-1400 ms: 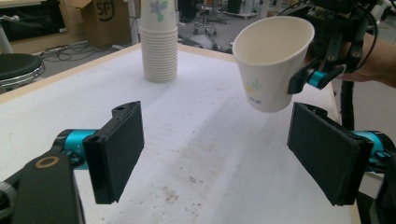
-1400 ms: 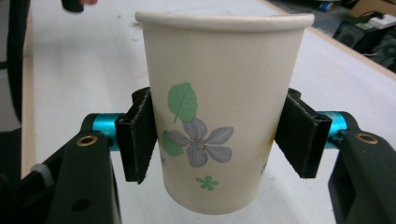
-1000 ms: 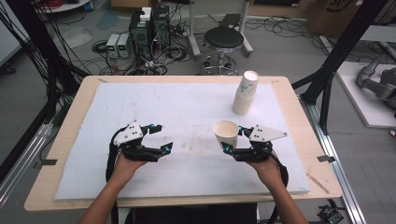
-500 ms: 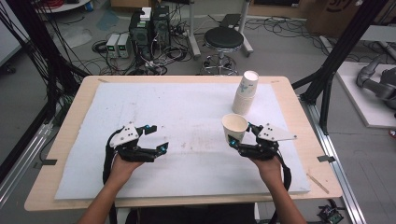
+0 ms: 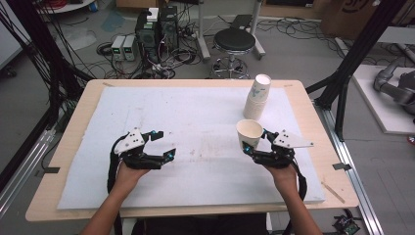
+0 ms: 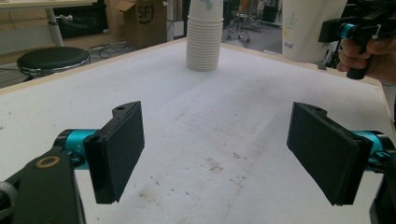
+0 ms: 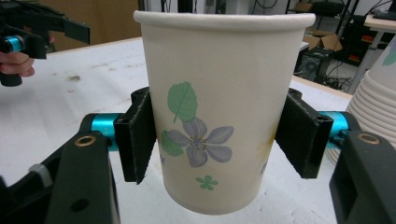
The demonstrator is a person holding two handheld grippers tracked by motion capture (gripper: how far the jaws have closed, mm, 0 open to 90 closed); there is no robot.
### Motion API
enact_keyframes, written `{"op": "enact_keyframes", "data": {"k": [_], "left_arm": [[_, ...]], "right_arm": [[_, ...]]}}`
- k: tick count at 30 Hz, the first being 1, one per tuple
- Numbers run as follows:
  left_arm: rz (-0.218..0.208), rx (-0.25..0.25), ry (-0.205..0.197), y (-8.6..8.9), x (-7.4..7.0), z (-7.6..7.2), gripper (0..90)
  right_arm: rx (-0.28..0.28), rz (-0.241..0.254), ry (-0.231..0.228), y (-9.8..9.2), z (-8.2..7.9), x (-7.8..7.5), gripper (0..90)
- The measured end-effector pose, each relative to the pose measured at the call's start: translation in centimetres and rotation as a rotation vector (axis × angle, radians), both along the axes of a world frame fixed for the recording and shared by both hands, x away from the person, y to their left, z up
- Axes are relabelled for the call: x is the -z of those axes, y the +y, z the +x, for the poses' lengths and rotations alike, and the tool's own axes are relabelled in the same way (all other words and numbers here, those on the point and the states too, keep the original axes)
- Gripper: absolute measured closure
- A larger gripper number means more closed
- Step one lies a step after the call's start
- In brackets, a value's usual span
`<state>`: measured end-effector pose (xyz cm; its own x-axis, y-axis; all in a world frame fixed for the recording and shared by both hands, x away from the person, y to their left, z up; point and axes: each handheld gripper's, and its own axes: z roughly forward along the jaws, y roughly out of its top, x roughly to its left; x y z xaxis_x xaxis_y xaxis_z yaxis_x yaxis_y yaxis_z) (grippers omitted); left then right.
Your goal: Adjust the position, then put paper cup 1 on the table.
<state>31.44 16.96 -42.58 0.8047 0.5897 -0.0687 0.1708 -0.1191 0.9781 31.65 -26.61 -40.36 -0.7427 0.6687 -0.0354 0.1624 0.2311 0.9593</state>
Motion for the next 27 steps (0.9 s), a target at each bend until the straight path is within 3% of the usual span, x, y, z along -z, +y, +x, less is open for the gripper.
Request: {"op": "enact_keyframes", "data": {"k": [7,13,27], "left_arm": [[0.001,-0.001,0.001,0.1,0.0,-0.1,19.1],[0.002,-0.003,0.003,0.3,0.0,-0.1,19.1],[0.011,-0.006,0.009,0.2,0.1,-0.1,19.2]], "right_arm": [[0.019,-0.030,-0.007,0.0,0.6,0.5,34.9],[0.059,-0.026,0.038,-0.5,1.7,1.3,35.0],[0.115,-0.113,0.157,-0.1,4.3,3.3,35.0]]}}
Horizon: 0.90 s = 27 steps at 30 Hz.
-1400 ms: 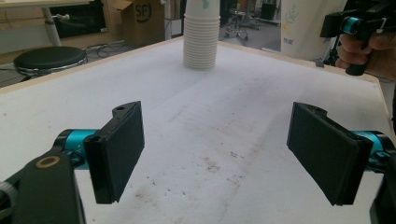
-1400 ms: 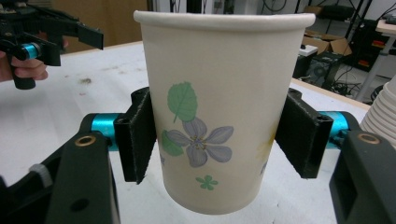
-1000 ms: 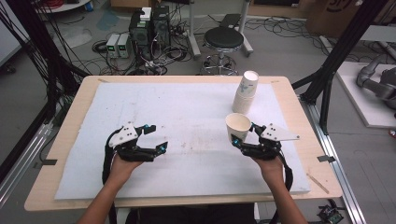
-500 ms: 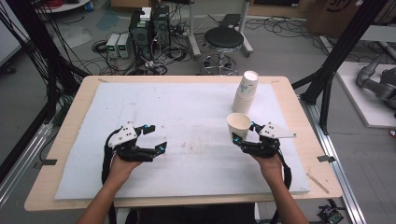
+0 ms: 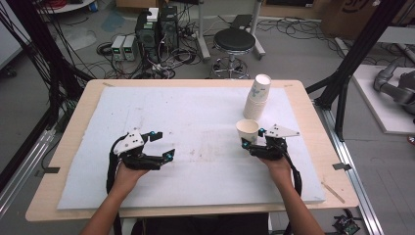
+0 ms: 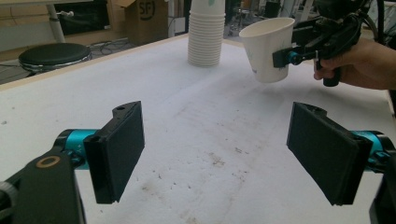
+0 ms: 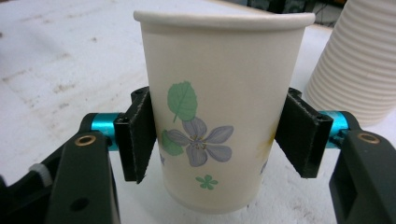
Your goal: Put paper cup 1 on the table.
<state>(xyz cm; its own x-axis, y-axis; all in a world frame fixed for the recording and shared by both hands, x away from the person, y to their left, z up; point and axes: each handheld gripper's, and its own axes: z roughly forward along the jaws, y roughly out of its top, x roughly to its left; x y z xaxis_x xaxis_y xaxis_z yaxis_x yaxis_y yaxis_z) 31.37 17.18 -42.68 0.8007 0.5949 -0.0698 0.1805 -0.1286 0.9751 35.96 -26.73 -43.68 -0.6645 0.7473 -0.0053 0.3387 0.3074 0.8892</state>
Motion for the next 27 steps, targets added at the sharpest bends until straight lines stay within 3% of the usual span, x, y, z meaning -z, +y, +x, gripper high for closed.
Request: {"op": "enact_keyframes", "data": {"k": [12,19,27], "left_arm": [[0.010,0.004,0.010,-0.1,0.1,0.1,19.4],[0.010,0.000,0.016,0.0,0.2,0.1,19.4],[0.016,-0.002,0.021,0.0,0.2,0.2,19.5]], "right_arm": [[0.016,-0.043,0.076,0.0,0.5,0.7,34.9],[0.015,-0.053,0.098,-0.4,0.2,0.7,34.2],[0.003,-0.104,0.100,-0.9,-0.6,0.7,31.9]]}}
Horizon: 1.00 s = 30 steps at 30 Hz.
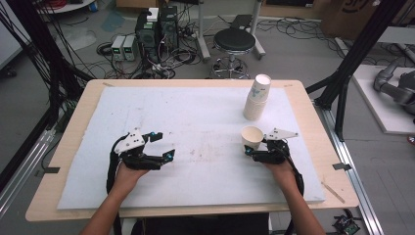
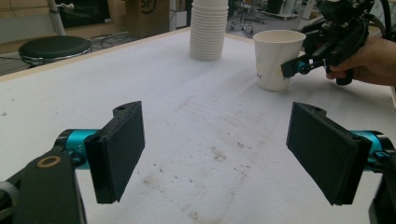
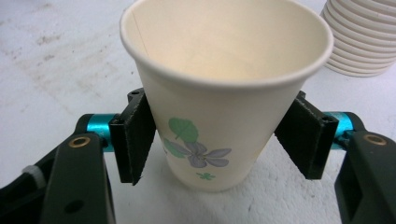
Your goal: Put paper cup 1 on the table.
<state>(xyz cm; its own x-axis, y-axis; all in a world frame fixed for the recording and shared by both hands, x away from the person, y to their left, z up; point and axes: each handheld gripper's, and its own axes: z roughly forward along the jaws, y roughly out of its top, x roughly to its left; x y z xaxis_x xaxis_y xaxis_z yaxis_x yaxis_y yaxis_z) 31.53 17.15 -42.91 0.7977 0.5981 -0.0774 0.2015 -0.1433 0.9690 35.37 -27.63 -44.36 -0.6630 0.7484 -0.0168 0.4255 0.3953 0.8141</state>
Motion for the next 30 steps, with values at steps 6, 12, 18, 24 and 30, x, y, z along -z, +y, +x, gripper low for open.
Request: {"op": "enact_keyframes", "data": {"k": [6,12,18,24,30], "left_arm": [[0.002,0.001,0.007,0.0,0.0,0.0,19.7],[-0.005,0.004,0.013,0.0,0.2,0.1,19.4],[-0.032,-0.019,0.015,0.2,0.1,0.1,17.5],[-0.083,-0.050,0.021,0.8,-0.1,0.1,17.2],[-0.084,-0.053,0.005,1.2,-0.6,0.1,17.1]], "right_arm": [[-0.003,-0.003,0.021,-0.5,-0.2,0.2,28.6],[0.018,0.001,0.034,-1.2,-0.6,-0.2,20.2],[-0.005,0.014,0.038,-2.1,-2.6,-1.3,20.2],[-0.061,0.056,0.019,-2.4,-5.0,-2.5,20.2],[-0.071,0.071,-0.031,-2.6,-5.9,-4.4,20.2]]}}
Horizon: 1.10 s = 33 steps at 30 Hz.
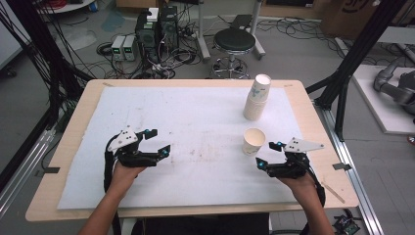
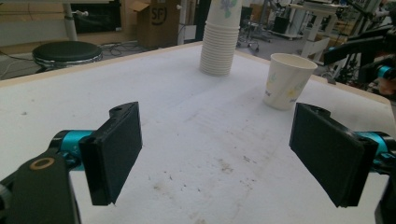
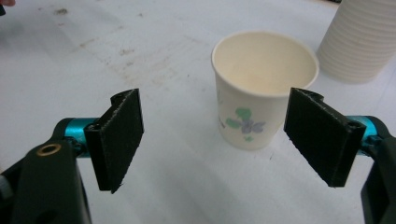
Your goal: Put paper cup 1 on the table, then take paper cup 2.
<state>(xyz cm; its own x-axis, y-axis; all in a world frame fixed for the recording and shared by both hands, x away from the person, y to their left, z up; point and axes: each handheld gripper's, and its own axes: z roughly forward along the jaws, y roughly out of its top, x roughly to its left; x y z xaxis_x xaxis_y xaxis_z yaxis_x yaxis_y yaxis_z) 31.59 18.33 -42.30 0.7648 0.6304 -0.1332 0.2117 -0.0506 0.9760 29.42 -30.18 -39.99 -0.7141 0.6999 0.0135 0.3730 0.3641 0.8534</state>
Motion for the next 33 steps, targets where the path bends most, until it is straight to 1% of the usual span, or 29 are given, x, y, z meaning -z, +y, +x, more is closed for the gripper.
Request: {"op": "enact_keyframes", "data": {"k": [3,6,7,9,11,13,17,22,24,25,27,31,33], "left_arm": [[-0.009,-0.004,-0.011,0.0,-0.3,-0.1,17.2],[-0.013,-0.002,-0.022,0.1,-0.5,-0.1,17.2],[-0.017,-0.001,-0.024,0.1,-0.5,-0.1,17.2],[-0.028,-0.001,-0.030,0.1,-0.6,0.0,17.2],[-0.026,0.001,-0.037,0.2,-0.5,0.1,17.2],[-0.026,0.000,-0.035,0.3,-0.5,0.1,17.2],[-0.040,-0.009,-0.035,0.8,-0.6,-0.1,17.2],[-0.044,-0.023,-0.037,1.3,-0.8,-0.4,17.2],[-0.047,-0.026,-0.036,1.3,-0.8,-0.4,17.2],[-0.043,-0.025,-0.037,1.3,-0.7,-0.3,17.2],[-0.031,-0.026,-0.034,1.2,-0.7,-0.3,17.2],[-0.022,-0.024,-0.027,1.1,-0.5,-0.2,17.2],[-0.024,-0.021,-0.026,1.1,-0.5,-0.3,17.2]], "right_arm": [[0.013,0.003,-0.021,0.1,0.1,-0.9,20.2],[0.026,0.016,-0.045,0.0,0.3,-1.5,20.2],[0.036,0.027,-0.045,0.0,0.2,-1.6,20.2],[0.044,0.049,-0.067,-0.1,0.1,-1.6,20.2],[0.038,0.043,-0.056,-0.1,0.1,-1.7,20.2],[0.046,0.043,-0.067,0.0,0.1,-2.0,20.2],[0.036,0.054,-0.077,0.0,0.1,-2.3,20.2],[0.027,0.058,-0.078,0.1,0.1,-2.1,20.2],[0.027,0.063,-0.087,0.1,0.2,-2.0,20.2],[0.025,0.074,-0.082,0.2,0.2,-2.0,20.2],[0.024,0.073,-0.077,0.3,0.3,-2.0,20.2],[0.025,0.072,-0.093,0.3,0.3,-2.3,20.2],[0.027,0.073,-0.092,0.3,0.3,-2.4,20.2]]}}
